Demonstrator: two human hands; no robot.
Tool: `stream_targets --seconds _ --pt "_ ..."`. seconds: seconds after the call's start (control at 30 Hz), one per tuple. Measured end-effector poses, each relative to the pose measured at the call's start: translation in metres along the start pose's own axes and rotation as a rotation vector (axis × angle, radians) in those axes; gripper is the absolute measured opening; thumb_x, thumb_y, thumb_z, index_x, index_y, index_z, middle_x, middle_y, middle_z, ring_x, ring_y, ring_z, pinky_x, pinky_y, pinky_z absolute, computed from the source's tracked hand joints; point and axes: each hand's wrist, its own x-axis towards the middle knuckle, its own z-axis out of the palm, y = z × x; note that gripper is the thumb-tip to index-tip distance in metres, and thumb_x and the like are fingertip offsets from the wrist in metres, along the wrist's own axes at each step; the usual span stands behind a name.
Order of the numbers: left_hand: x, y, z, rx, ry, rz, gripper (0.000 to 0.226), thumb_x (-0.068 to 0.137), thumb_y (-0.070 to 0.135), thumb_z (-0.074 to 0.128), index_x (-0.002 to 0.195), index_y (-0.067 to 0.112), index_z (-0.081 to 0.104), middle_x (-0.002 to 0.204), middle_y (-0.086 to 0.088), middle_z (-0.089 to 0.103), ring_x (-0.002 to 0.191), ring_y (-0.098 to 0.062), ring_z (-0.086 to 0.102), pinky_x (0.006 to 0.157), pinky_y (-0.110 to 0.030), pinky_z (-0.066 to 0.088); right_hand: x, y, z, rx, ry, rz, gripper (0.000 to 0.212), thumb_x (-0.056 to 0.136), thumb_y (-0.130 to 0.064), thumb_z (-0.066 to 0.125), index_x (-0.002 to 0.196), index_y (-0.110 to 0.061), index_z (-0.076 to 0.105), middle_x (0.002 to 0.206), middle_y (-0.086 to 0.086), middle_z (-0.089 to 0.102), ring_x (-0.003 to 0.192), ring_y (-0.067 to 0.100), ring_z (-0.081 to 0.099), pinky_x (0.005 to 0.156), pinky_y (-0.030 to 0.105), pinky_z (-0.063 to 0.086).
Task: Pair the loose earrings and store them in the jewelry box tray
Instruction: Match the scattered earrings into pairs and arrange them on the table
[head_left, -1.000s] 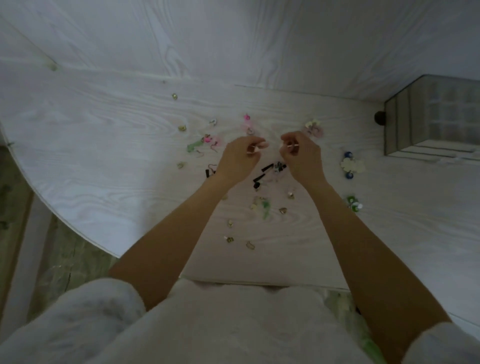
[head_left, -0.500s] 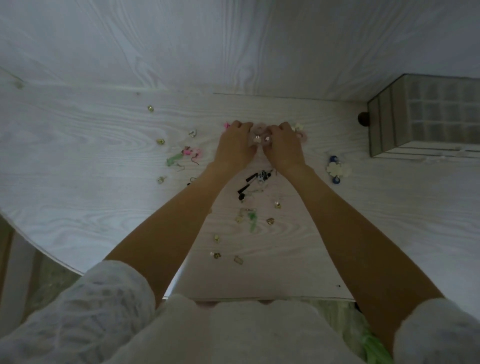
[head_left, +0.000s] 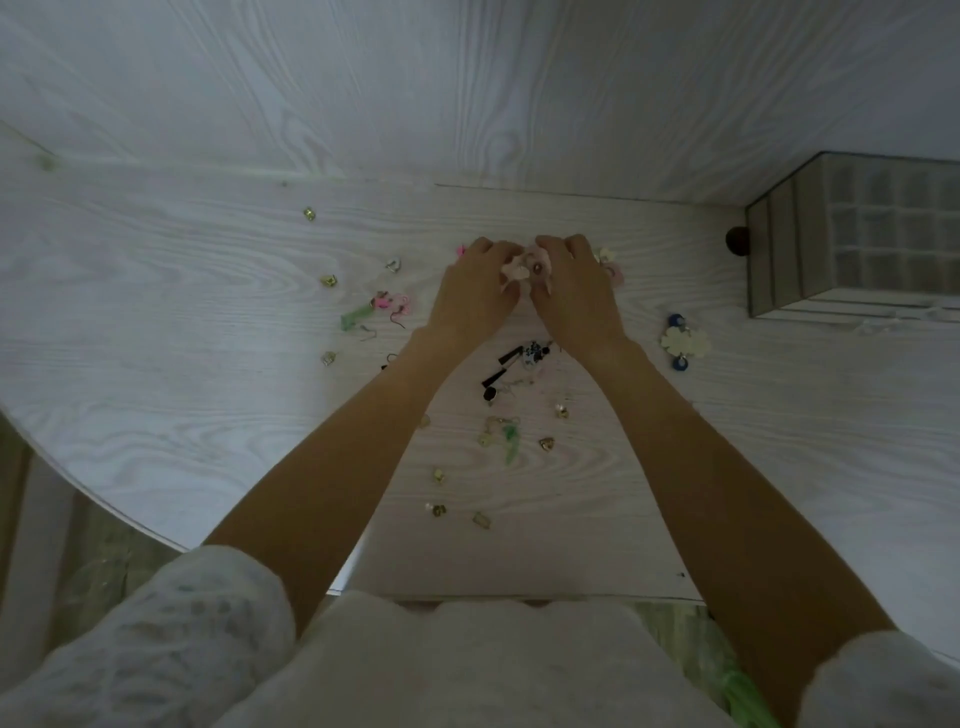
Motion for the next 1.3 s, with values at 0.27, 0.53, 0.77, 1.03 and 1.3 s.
stream_targets --seconds 0.27,0.53,0.77,1.03,1.3 --pt "-0.088 -0.062 -0.046 0.06 0.273 -0.054 0.033 0.086 0.013 0.058 0.119 0.015 0.058 0.104 -0.003 0.063 0.089 -0.017 0.056 0.075 -0.025 0.045 -0.036 -0.006 0.011 0.064 -0.038 -0.139 0.039 0.09 -0.005 0.048 0.128 -0.008 0.049 0.123 0.013 0.052 0.096 0.025 0.057 0.077 0.027 0.042" --pt "-0.076 -0.091 -0.064 0.279 0.133 -0.134 0.039 0.082 0.021 0.064 0.121 0.017 0.058 0.118 -0.01 0.059 0.108 -0.032 0.048 0.089 -0.039 0.036 0.034 -0.045 0.037 -0.125 -0.112 -0.053 0.039 0.095 -0.02 0.041 0.131 -0.006 0.041 0.123 0.018 0.049 0.111 0.031 0.046 0.087 0.038 0.04" --pt "-0.062 -0.093 -0.058 0.424 0.128 -0.108 0.029 0.081 0.031 0.062 0.109 0.023 0.063 0.112 -0.005 0.06 0.107 -0.028 0.048 0.089 -0.039 0.022 0.022 -0.06 0.06 -0.135 -0.171 -0.078 0.025 0.093 -0.008 0.042 0.117 -0.002 0.047 0.114 0.02 0.048 0.086 0.03 0.054 0.061 0.031 0.032" --pt "-0.051 -0.092 -0.062 0.461 0.051 -0.048 0.021 0.079 0.028 0.066 0.098 0.018 0.064 0.109 -0.005 0.058 0.108 -0.028 0.046 0.086 -0.04 0.024 -0.01 -0.067 0.07 -0.005 -0.19 -0.09 0.018 0.088 -0.012 0.053 0.105 -0.008 0.051 0.103 0.011 0.053 0.086 0.024 0.052 0.067 0.035 0.045" --pt "-0.044 -0.086 -0.065 0.447 -0.119 0.005 0.022 0.079 0.017 0.058 0.101 0.016 0.054 0.102 0.0 0.061 0.104 -0.023 0.044 0.083 -0.033 0.018 0.004 -0.06 0.069 0.169 -0.258 -0.017 0.015 0.082 -0.007 0.056 0.097 -0.007 0.059 0.098 0.011 0.058 0.084 0.018 0.052 0.069 0.023 0.035"
